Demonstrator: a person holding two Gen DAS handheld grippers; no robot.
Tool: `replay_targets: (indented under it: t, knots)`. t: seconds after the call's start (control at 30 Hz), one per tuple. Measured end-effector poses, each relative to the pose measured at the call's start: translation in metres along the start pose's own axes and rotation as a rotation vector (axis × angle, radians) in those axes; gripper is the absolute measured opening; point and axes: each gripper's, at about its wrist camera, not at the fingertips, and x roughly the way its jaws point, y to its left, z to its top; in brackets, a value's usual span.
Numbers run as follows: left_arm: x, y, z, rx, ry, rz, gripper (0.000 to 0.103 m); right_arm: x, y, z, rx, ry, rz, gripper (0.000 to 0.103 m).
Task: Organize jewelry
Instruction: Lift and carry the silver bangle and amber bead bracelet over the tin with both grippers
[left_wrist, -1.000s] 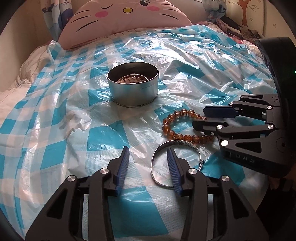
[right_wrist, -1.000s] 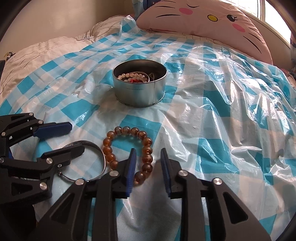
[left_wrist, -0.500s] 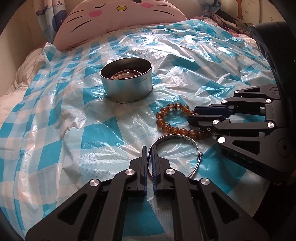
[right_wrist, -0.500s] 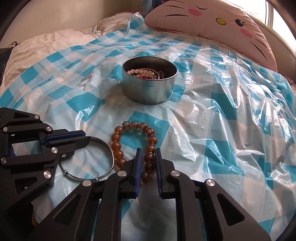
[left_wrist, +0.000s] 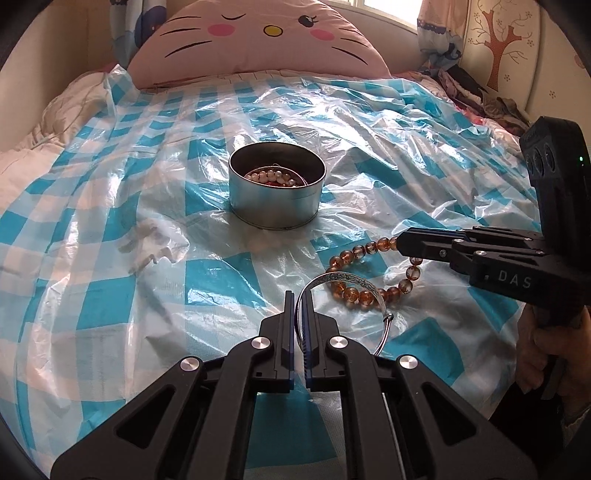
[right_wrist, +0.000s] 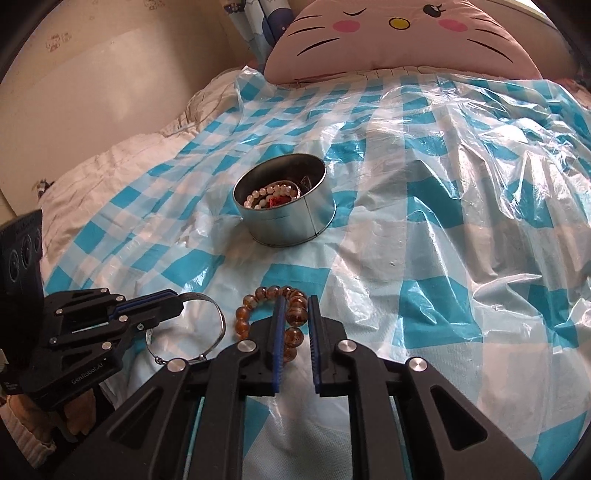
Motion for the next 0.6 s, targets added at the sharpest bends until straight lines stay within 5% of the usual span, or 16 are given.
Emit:
replay_targets:
  t: [0.6]
  knots:
    - [-0.015, 0.005, 0.019, -0.026, -0.089, 0.027, 0.004, -0.042, -0.024, 0.014, 0.191, -0.207, 0.328, 0.013]
